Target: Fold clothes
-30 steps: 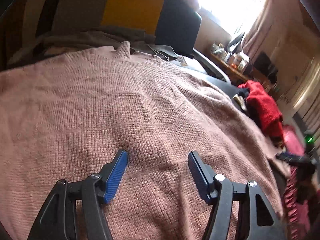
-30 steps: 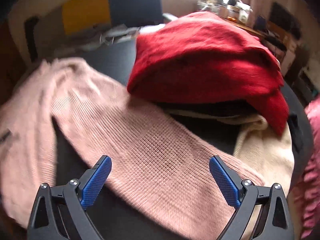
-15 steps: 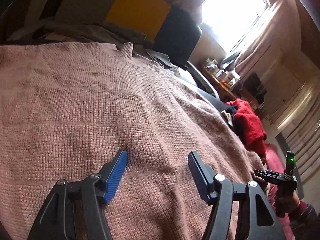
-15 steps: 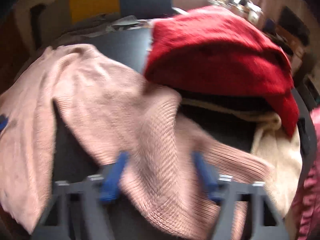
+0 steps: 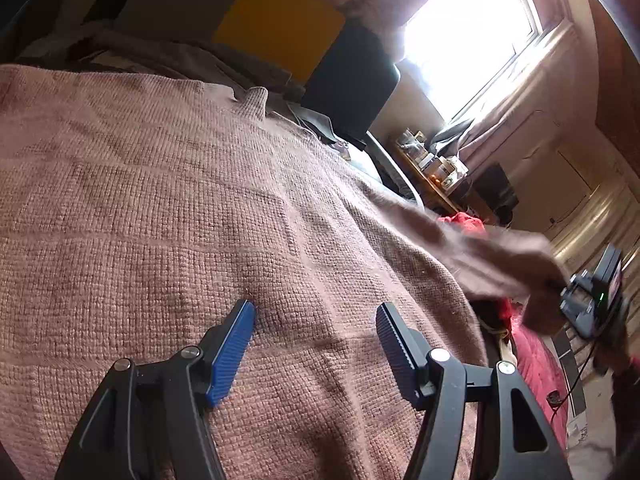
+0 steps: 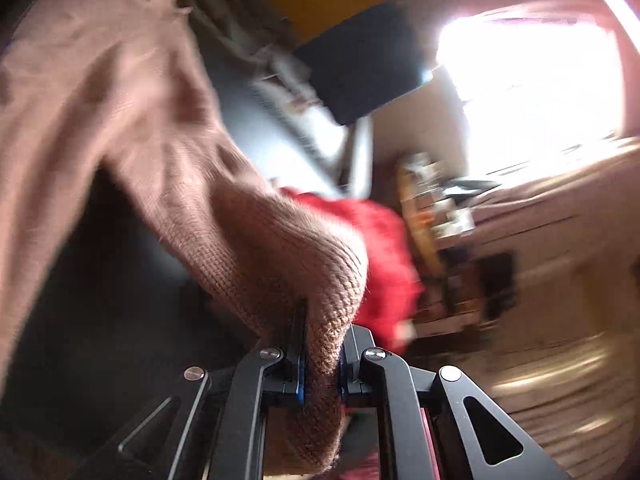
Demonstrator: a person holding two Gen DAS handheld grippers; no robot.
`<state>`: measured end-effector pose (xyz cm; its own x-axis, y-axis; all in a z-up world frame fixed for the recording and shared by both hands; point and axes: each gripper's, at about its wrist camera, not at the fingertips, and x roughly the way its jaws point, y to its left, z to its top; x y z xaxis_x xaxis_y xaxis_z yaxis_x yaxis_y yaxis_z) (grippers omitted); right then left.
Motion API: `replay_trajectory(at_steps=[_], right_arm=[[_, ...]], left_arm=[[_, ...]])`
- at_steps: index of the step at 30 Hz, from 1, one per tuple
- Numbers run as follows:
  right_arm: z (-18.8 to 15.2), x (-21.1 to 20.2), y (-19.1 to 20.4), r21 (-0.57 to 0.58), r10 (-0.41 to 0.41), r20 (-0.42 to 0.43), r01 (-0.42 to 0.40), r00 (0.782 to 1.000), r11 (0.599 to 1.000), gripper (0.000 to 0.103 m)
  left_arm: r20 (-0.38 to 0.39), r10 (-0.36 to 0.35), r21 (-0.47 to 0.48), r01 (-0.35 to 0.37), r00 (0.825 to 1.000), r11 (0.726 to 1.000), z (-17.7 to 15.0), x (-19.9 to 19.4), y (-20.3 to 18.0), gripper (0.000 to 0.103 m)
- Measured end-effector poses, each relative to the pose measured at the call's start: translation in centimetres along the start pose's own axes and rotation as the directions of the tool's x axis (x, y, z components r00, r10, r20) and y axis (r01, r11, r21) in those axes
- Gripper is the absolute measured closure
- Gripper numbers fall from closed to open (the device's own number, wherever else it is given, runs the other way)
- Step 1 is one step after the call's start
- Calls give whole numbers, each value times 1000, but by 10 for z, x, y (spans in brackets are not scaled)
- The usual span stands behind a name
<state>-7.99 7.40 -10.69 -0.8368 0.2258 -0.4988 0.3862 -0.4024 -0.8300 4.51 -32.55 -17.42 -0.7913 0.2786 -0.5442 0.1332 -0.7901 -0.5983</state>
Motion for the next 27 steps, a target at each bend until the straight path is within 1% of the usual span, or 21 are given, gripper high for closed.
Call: replay_trajectory(at_steps=[1, 3, 6, 8, 10, 12, 13, 14, 15, 16, 18, 19, 20, 21, 22, 23, 24, 25, 26, 27], right_arm=[[3, -2, -13, -7, -50, 6, 50, 999, 999, 92], [7, -10, -33, -10, -126, 25, 126, 992, 992, 92], [14, 4, -60, 65, -118, -10, 118, 993, 991, 92], [21, 37, -69, 81, -102, -58, 107, 993, 991, 92], [30, 75, -71, 102, -55, -124, 68, 991, 992, 92], [31, 116, -64, 120, -3, -204, 28, 979, 992, 91], [29, 138, -55, 115, 23, -251, 6, 968, 993, 85], [27, 149, -46, 99, 20, -275, 7, 961, 995, 73], [24, 160, -38, 83, 16, -297, 9, 955, 997, 68], [23, 162, -34, 74, -7, -294, 30, 956, 997, 66], [18, 145, -39, 88, -49, -267, 75, 962, 993, 44], [20, 135, -46, 105, -67, -253, 96, 965, 990, 23], [20, 123, -51, 134, -74, -223, 106, 972, 985, 19], [20, 111, -56, 163, -83, -192, 115, 978, 980, 19], [25, 94, -61, 197, -69, -149, 98, 986, 976, 19], [30, 76, -63, 234, -20, -91, 41, 996, 971, 17], [35, 59, -63, 269, 28, -31, -18, 999, 963, 17], [39, 39, -60, 317, 144, 56, -154, 988, 936, 17], [40, 19, -51, 347, 296, 144, -328, 944, 878, 18], [40, 10, -39, 365, 409, 187, -449, 893, 815, 19]], left_arm=[[0, -2, -1, 2, 1000, 1000, 0, 0, 1, 39], [0, -1, -2, 1, 1000, 1000, 0, -1, 1, 39], [-1, 1, 1, -1, 1000, 1000, 0, -1, 2, 39], [-2, 3, 2, -3, 1000, 1000, 0, -1, 2, 39], [-3, 2, 2, -2, 1000, 1000, 0, -2, 3, 39], [-3, 3, 1, -3, 1000, 1000, -1, -2, 2, 39], [-3, 3, 1, -3, 1000, 1000, -1, -2, 2, 39], [-3, 3, 1, -3, 1000, 1000, -2, -2, 1, 39], [-4, 5, 1, -5, 1000, 1000, -2, -2, 1, 39], [-5, 7, 3, -7, 1000, 1000, -2, -2, 1, 39], [-10, 15, 8, -15, 1000, 1000, -2, -1, -1, 39], [-15, 23, 10, -23, 1000, 1000, -1, 0, -2, 39], [-28, 38, 18, -38, 999, 999, 0, 0, -5, 39], [-44, 57, 30, -56, 997, 998, 2, 2, -8, 38], [-68, 76, 40, -73, 995, 997, 5, 3, -13, 38], [-85, 77, 36, -74, 993, 997, 7, 2, -18, 38], [-91, 58, 32, -56, 994, 998, 8, 0, -23, 38], [-92, 35, 32, -32, 995, 999, 8, -3, -29, 38], [-94, 11, 33, -8, 996, 999, 7, -5, -35, 38], [-99, 8, 57, -3, 995, 998, 4, -8, -42, 38]])
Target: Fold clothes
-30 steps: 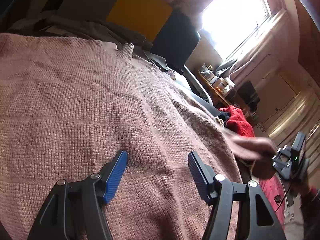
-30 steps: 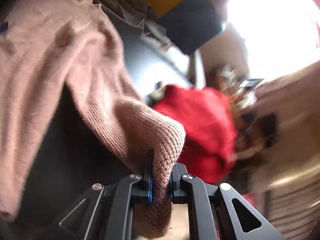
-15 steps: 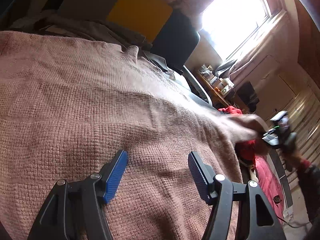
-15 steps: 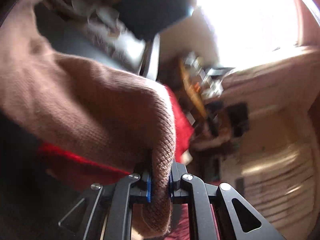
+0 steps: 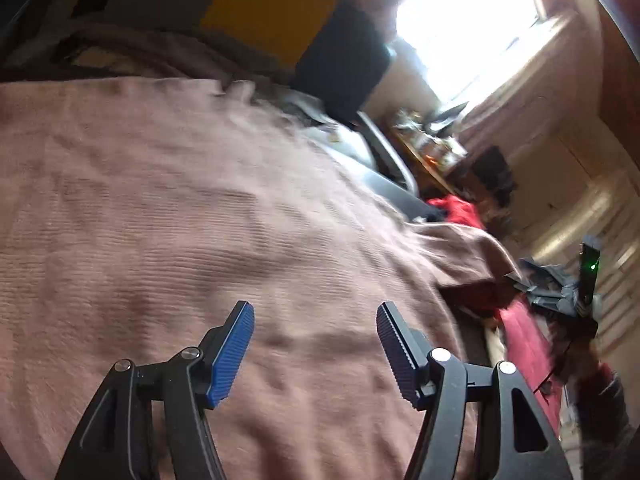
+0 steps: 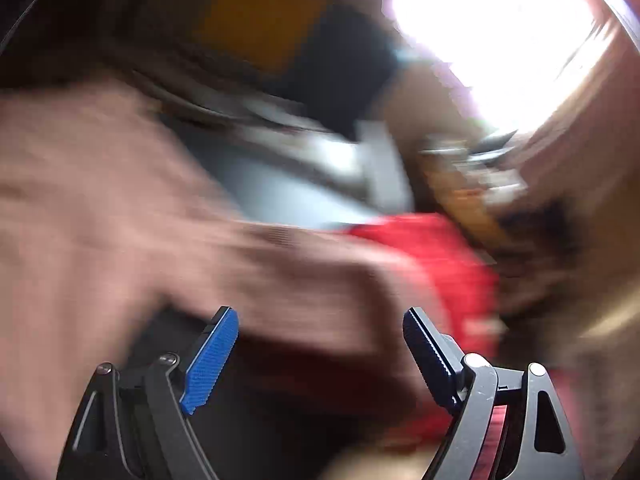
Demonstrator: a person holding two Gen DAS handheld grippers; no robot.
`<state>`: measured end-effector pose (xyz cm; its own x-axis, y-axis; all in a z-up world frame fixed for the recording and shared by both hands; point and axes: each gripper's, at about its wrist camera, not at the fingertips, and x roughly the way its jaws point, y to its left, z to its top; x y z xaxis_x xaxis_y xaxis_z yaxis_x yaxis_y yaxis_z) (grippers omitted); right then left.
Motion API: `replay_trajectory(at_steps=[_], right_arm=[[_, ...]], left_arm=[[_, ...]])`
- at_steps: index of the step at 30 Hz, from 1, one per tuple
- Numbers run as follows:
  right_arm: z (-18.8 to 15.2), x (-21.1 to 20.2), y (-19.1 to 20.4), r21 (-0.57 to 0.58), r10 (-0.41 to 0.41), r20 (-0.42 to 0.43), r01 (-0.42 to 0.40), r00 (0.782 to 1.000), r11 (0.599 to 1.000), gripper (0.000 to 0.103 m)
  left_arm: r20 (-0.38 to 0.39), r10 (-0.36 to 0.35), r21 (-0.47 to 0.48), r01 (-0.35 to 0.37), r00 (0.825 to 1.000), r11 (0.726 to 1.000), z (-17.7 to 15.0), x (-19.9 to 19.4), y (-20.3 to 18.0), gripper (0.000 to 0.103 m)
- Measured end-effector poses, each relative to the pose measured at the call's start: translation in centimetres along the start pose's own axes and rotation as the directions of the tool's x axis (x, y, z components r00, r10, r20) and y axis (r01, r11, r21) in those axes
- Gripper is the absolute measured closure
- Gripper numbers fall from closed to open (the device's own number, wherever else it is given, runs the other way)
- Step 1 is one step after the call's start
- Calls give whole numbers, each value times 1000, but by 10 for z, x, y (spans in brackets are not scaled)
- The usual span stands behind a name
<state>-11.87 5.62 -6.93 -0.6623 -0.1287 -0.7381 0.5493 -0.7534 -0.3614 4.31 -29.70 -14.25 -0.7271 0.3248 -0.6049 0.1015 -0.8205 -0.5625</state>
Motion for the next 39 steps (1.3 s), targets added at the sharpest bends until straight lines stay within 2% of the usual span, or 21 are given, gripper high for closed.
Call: replay_trajectory(at_steps=[1, 2, 3, 4, 6, 9, 12, 13, 16, 18, 21, 22, 26, 28, 31, 32, 34, 36, 37, 38, 39], right_arm=[[-5, -3, 14, 43, 129, -3, -128, 992, 991, 20], [-10, -6, 27, 86, 255, 0, -254, 967, 963, 21], [-15, -9, 41, 128, 377, 9, -375, 926, 918, 25], [-22, -6, 52, 186, 507, 15, -500, 862, 846, 26], [-45, -15, 86, 225, 552, 30, -543, 834, 809, 25], [-78, 10, 105, 314, 661, -25, -622, 750, 717, 27], [-110, 3, 110, 241, 636, -32, -611, 771, 754, 27], [-117, 0, 103, 274, 657, -32, -626, 753, 730, 27], [-124, 1, 77, 379, 738, -14, -680, 674, 628, 27], [-121, 0, 54, 447, 743, 26, -673, 668, 589, 27], [-95, -6, 12, 442, 648, 120, -625, 752, 644, 27], [-85, -4, 2, 448, 634, 149, -624, 759, 641, 27], [-36, 32, -14, 504, 679, 222, -679, 700, 534, 27], [-10, 55, -5, 539, 710, 236, -698, 663, 472, 27], [15, 92, 14, 590, 746, 212, -691, 631, 418, 27], [19, 105, 22, 602, 749, 184, -676, 636, 426, 27], [18, 123, 29, 617, 726, 95, -612, 682, 495, 27], [14, 131, 23, 602, 706, 76, -597, 704, 530, 33], [12, 135, 20, 594, 697, 68, -590, 714, 547, 43], [10, 139, 17, 586, 686, 60, -582, 725, 563, 66], [7, 143, 11, 594, 671, 48, -561, 740, 576, 81]], left_arm=[[-8, 10, 36, -9, 1000, 999, -4, -2, -8, 38], [-16, 19, 72, -18, 1000, 997, -9, -3, -15, 38], [-33, 34, 105, -31, 999, 994, -15, -5, -20, 38], [-54, 52, 135, -45, 997, 990, -22, -6, -22, 38], [-97, 114, 190, -94, 989, 977, -37, -8, -22, 38], [-128, 216, 278, -174, 968, 945, -65, -23, -17, 39], [-113, 278, 344, -225, 954, 912, -91, -49, -7, 39], [-111, 293, 350, -239, 950, 906, -95, -54, -6, 39], [-117, 301, 328, -250, 946, 911, -99, -64, -8, 39], [-118, 274, 312, -226, 955, 923, -94, -68, -19, 39], [-96, 154, 323, -115, 983, 940, -84, -64, -48, 39], [-108, 97, 324, -58, 989, 944, -80, -56, -60, 39], [-170, -60, 344, 116, 984, 932, -66, -16, -109, 39], [-201, -98, 368, 168, 975, 915, -63, 8, -134, 39], [-263, -112, 378, 209, 958, 902, -61, 49, -156, 39], [-292, -103, 379, 214, 951, 900, -65, 60, -158, 39], [-341, -71, 383, 208, 937, 900, -75, 74, -153, 39], [-370, -70, 388, 222, 926, 894, -88, 78, -144, 41], [-352, -77, 409, 227, 933, 884, -94, 70, -140, 41], [-343, -79, 419, 228, 936, 879, -99, 63, -137, 41], [-336, -81, 419, 226, 938, 879, -103, 57, -134, 41]])
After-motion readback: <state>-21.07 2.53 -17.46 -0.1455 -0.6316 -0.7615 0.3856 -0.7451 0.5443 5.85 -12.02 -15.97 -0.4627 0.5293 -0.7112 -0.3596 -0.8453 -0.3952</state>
